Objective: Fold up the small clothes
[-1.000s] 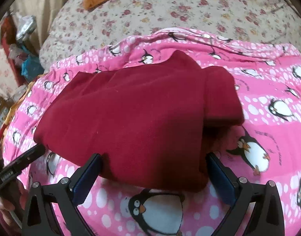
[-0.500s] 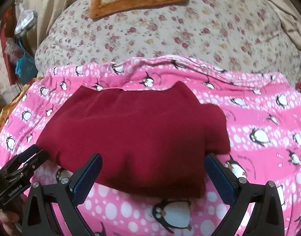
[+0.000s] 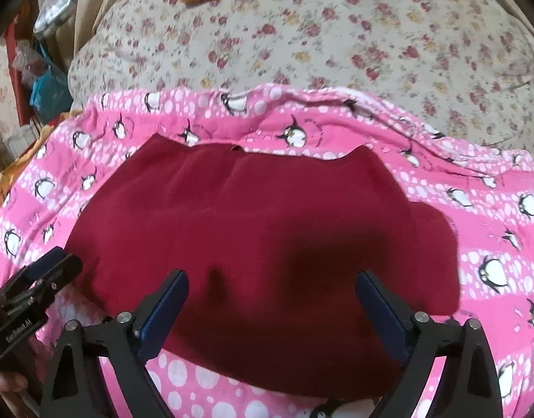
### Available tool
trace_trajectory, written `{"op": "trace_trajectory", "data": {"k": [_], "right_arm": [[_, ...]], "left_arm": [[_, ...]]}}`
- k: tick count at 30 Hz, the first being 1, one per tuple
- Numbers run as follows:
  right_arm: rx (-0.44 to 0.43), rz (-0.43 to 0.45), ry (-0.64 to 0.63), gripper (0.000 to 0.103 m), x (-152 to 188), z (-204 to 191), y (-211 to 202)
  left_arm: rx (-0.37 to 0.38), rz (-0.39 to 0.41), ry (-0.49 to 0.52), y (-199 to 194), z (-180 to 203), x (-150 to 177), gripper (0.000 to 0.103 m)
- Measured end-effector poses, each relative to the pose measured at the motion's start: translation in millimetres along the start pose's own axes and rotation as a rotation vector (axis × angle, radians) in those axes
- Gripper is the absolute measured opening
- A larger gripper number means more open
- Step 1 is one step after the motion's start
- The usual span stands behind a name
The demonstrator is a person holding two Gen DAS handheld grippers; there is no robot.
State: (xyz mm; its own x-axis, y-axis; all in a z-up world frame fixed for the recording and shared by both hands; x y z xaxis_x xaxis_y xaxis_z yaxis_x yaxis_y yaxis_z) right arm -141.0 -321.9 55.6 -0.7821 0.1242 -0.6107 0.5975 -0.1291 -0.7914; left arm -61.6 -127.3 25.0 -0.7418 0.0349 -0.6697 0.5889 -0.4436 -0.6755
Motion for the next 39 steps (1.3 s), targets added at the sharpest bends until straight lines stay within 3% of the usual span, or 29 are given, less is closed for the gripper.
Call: {"op": "trace_trajectory", "data": {"k": [3,6,12,20,25,30,35,39], "right_arm": [[-0.008,-0.060,-0.001,0.091,2,1,24],[0.014,-0.112,-0.016,0.093,3,2,45],[0.067,-0.073,-0.112,0.094,-21,-9,39],[-0.014,-0.052,-0.211,0.094,-60,-58,45],[-0.070,-0.090,-0.251,0.084,-83,-96,78],[-0.135,-0.150,-0.212,0.081,-109,-117,118],[-0.139,-0.232,-0.147,0.082,-126,-121,162],[-0.155,-0.228,-0.075,0.082,-140,-123,157]], "left_arm": [[-0.046,-0.028,-0.006,11,-7,0,0.072],[-0.027,-0.097,-0.077,23,-18,2,0.072],[-0.018,-0.099,-0.108,24,-23,-1,0.072],[-0.010,-0.105,-0.120,25,-23,-2,0.072],[0.000,-0.114,-0.132,26,-24,-3,0.072],[0.051,-0.118,-0.206,25,-36,-8,0.072],[0.093,-0.122,-0.294,26,-48,-15,0.072],[0.114,-0.121,-0.337,24,-53,-16,0.072]]}}
Point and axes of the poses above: each gripper's, at about its wrist camera, not at the fingertips, and y roughly the way its jaws point, z to its right, x to its underside, the point moved 5 cm from there along y, roughly the way its jaws point, and after that the axes turned 7 degrees about -y, right-handed, at the moved point
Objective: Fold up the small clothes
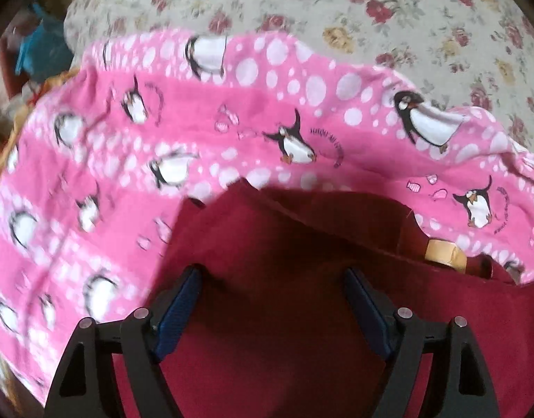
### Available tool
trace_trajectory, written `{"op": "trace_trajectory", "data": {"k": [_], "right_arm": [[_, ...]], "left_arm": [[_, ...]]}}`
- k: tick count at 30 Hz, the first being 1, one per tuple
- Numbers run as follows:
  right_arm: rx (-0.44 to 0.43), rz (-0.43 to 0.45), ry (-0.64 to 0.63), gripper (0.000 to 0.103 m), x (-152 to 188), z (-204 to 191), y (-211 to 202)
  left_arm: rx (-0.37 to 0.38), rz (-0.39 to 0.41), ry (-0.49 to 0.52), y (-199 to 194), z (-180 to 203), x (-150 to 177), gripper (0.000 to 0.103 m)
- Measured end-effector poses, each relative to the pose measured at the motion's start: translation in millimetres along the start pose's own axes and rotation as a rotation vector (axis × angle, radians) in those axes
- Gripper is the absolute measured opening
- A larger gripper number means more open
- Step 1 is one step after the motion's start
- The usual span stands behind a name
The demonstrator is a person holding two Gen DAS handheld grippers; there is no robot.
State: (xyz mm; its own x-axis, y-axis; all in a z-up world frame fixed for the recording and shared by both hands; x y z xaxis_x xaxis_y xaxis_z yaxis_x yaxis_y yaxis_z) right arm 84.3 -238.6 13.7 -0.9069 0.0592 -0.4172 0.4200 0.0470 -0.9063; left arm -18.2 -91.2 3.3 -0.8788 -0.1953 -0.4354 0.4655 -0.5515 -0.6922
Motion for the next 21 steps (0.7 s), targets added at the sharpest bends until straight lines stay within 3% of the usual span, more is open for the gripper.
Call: {"op": "trace_trajectory", "data": {"k": [3,8,10,13,15,16,19,20,21], "right_arm": [[-0.078,0.009,-0.013,0.087,-2,-18,-11],[-0.008,-0.067,-0.136,0.088,5,-48,15],[0.035,-0.048,-0.163,0.087,8,-52,22],[0.048,0.002,-0.165,0.055,9,-48,11],[0.006,0.020,-0.166,0.034,11,-45,-4],[-0.011,0.025,-0.166,0.030,13,-43,-11],[-0.046,0.044,-0.160,0.025,13,-33,-30],[-0.051,0.048,-0.156,0.024,12,-31,-35],[-0.054,0.054,-0.151,0.024,13,-27,-40]], "left_arm": [[-0.011,0.005,0.009,1,2,1,0.072],[-0.035,0.013,0.048,4,6,4,0.074],[-0.037,0.020,0.063,7,8,4,0.077],[-0.034,0.036,0.084,11,13,3,0.081],[-0.001,0.035,0.082,14,16,2,0.081],[0.032,0.036,0.081,15,18,0,0.081],[0.170,0.002,0.018,15,24,-6,0.052],[0.193,-0.011,0.012,15,26,-6,0.041],[0.203,-0.012,0.020,14,28,-6,0.038]]}}
Point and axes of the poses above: each gripper's, at about its wrist camera, not at the fingertips, and y roughly the way its jaws point, z to its right, x to its underside, the point moved 5 cm from there along y, roughly the way its jaws point, and after that the axes turned 7 degrees about -y, right-handed, at the moved point
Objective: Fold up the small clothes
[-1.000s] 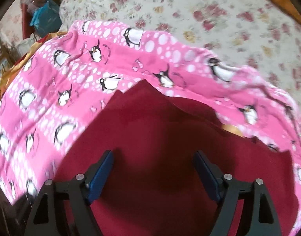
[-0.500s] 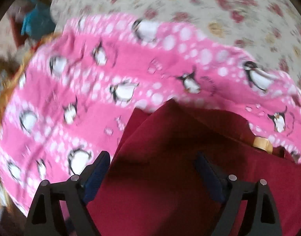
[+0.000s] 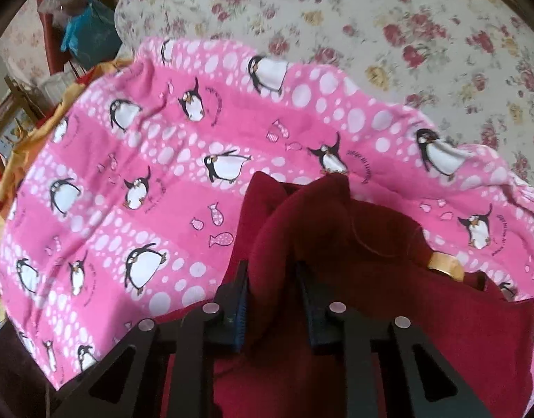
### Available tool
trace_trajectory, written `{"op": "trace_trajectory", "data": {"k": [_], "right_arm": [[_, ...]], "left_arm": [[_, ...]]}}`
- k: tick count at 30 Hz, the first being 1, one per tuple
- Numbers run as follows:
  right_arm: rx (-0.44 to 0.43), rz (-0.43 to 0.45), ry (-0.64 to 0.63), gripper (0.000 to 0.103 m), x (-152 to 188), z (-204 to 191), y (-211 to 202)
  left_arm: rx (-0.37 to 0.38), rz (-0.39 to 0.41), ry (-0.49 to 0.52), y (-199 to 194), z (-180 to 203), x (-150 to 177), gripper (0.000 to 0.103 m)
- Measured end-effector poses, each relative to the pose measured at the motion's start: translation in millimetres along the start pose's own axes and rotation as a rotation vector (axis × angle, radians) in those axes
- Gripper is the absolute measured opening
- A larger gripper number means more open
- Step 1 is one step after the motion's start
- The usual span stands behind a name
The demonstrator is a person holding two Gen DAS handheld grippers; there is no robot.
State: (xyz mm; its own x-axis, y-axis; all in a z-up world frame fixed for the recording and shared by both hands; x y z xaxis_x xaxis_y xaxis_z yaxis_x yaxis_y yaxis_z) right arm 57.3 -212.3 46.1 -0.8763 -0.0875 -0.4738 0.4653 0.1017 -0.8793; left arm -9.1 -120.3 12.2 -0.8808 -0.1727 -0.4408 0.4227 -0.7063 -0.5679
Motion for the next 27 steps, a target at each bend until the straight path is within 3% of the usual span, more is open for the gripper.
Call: {"op": "trace_trajectory", "data": {"k": [2,6,7,9,11,12,17,19,21,25,27], "right_arm": [[-0.009,0.000,0.008,0.023,-1,7,-3],[-0.076,-0.014,0.081,0.024,-4,17,-9],[-0.084,-0.019,0.101,0.028,-5,19,-10],[-0.062,-0.021,0.129,0.071,-11,24,-13],[-0.072,-0.016,0.134,0.085,-17,20,-13],[-0.084,-0.040,0.117,0.086,-19,14,-8],[-0.008,-0.196,-0.005,0.085,-13,-9,37],[0.027,-0.220,-0.050,0.066,-7,-13,49],[0.032,-0.187,-0.031,0.046,-5,-8,48],[-0.007,-0.128,0.012,0.032,-4,6,29],[-0.021,-0.102,0.024,0.030,-4,11,20]], "left_arm": [[-0.003,0.015,0.033,-4,6,0,0.027],[0.049,0.033,0.098,-16,26,3,0.026],[0.047,0.032,0.115,-17,30,3,0.026],[0.042,0.030,0.135,-17,34,5,0.026],[0.043,0.029,0.141,-16,36,5,0.026],[0.044,0.028,0.142,-16,36,5,0.026],[0.025,0.025,0.160,-16,36,8,0.026],[-0.001,0.020,0.158,-14,33,9,0.026],[-0.011,0.020,0.139,-12,29,8,0.027],[-0.044,0.024,0.101,-8,22,8,0.065],[-0.068,0.037,0.105,-7,21,10,0.065]]}}
Point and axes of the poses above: each gripper's, at about its wrist camera, not at the fingertips, and y roughly the way its jaws point, z to its right, x to its underside, the point moved 5 cm from there along y, roughly the way its jaws point, and after that the axes turned 7 degrees about -y, right-handed, at the moved point
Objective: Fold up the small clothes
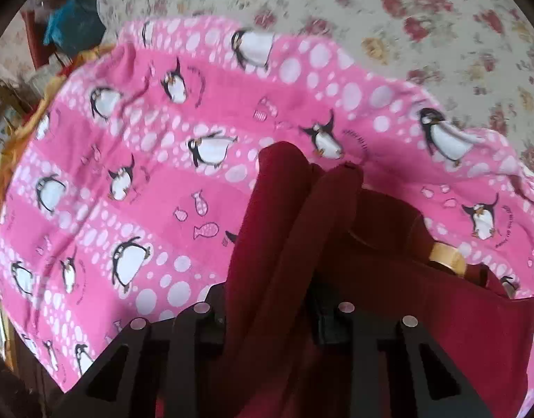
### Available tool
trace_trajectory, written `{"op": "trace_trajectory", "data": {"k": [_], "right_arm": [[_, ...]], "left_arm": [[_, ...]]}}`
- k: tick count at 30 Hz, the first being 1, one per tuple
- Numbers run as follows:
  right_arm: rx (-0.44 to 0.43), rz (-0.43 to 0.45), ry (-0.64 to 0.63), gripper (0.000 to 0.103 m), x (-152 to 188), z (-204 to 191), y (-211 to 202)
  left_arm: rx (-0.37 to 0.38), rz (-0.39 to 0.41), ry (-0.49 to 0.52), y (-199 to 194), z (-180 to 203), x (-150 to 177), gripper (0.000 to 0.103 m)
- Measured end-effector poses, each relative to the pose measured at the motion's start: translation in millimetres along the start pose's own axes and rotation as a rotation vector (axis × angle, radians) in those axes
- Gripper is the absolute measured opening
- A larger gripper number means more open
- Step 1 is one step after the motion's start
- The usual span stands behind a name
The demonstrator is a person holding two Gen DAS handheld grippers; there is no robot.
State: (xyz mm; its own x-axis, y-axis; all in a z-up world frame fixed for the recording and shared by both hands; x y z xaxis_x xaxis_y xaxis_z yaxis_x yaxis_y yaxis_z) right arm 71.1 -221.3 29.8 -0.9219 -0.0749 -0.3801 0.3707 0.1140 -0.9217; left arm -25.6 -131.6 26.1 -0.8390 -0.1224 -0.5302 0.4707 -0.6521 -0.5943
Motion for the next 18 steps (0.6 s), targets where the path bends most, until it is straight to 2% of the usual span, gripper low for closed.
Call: {"op": "trace_trajectory", "data": {"k": [2,3,5,7,8,11,18], "right_arm": [[-0.022,0.023,0.013,0.030,2,5,-8],[-0.032,0.039,0.018,0.030,4,8,-12],[-0.046,0.062,0.033,0.029,8,14,-18],[-0.060,0.081,0.048,0.028,12,18,-26],[-0.064,0.092,0.053,0.028,15,21,-32],[-0.080,0.131,0.064,0.025,20,35,-54],[-0.047,0.207,0.106,0.023,59,103,-122]], "left_arm": [[0.004,-0.032,0.010,3,2,5,0.065],[0.012,-0.041,0.011,4,5,7,0.061],[0.045,-0.067,0.020,4,14,11,0.024],[0.046,-0.054,0.068,-5,29,15,0.022],[0.045,-0.044,0.102,-10,41,18,0.017],[0.048,-0.040,0.182,-19,72,28,0.016],[0.105,-0.087,0.339,-8,156,46,0.015]]}}
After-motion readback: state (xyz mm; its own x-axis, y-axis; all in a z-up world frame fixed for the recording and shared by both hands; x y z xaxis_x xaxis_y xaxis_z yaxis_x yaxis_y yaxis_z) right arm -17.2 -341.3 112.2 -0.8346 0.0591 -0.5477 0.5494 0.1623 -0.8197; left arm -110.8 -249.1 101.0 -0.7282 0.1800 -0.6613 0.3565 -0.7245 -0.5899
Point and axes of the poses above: each gripper's, at about its wrist camera, not at the fingertips, and y roughly the way its jaws point, z to its right, x to its underside, the point moved 5 cm from there along y, roughly the way its jaws point, and after that the axes turned 7 degrees about -y, right-handed, at the moved point
